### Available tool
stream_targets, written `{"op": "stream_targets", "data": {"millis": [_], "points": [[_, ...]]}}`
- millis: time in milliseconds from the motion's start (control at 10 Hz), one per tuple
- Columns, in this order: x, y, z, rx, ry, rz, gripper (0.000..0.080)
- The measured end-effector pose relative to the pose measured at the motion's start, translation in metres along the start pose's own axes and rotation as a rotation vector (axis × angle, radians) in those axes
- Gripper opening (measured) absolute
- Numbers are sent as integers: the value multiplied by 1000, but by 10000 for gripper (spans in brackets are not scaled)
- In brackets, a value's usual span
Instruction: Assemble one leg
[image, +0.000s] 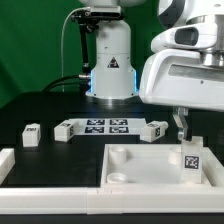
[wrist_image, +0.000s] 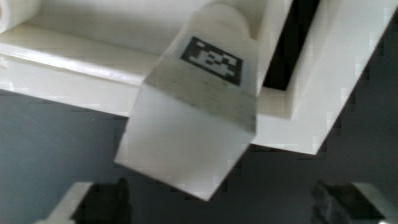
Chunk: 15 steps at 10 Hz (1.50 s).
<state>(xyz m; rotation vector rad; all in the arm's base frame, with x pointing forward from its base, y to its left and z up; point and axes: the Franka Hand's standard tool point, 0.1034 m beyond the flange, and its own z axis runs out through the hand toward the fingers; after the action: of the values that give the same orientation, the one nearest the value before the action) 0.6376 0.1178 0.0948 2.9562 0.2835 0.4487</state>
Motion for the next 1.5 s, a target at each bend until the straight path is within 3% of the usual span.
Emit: {"op": "stream_targets", "data": {"millis": [200,400,1000,1100,1200,1300,1400,1500], "points": [[0,16,-4,-2,-12,28,644],[-9,27,5,-12,-9,34,648],[-12,13,9,-8,-10,29,649],[-13,14,10,-9,-11,30,548],[-13,14,10,-9,-11,30,370],[-12,14,9,-9,-8,30,370],[-11,14,9,-9,-6,30,295],[-11,14,9,-9,-5,30,295]]}}
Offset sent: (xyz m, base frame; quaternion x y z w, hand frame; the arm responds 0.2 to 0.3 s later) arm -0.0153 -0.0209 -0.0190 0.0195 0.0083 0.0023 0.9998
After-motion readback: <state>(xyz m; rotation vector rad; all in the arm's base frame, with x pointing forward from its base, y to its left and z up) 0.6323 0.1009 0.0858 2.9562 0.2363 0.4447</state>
